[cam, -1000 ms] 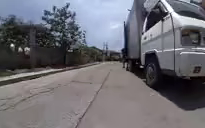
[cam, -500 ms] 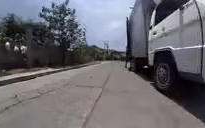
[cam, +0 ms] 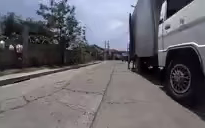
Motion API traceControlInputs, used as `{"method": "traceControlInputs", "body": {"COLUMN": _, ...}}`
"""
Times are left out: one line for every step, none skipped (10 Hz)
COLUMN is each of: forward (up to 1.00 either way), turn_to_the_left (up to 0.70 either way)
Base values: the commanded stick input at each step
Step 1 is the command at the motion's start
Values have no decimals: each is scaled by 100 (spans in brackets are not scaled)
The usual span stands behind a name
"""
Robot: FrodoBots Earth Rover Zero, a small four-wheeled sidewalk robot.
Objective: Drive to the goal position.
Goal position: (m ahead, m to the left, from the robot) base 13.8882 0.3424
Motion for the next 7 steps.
{"method": "traceControlInputs", "body": {"forward": 100, "turn_to_the_left": 0}}
{"method": "traceControlInputs", "body": {"forward": 100, "turn_to_the_left": 0}}
{"method": "traceControlInputs", "body": {"forward": 100, "turn_to_the_left": 0}}
{"method": "traceControlInputs", "body": {"forward": 100, "turn_to_the_left": 0}}
{"method": "traceControlInputs", "body": {"forward": 100, "turn_to_the_left": 0}}
{"method": "traceControlInputs", "body": {"forward": 100, "turn_to_the_left": 0}}
{"method": "traceControlInputs", "body": {"forward": 100, "turn_to_the_left": 0}}
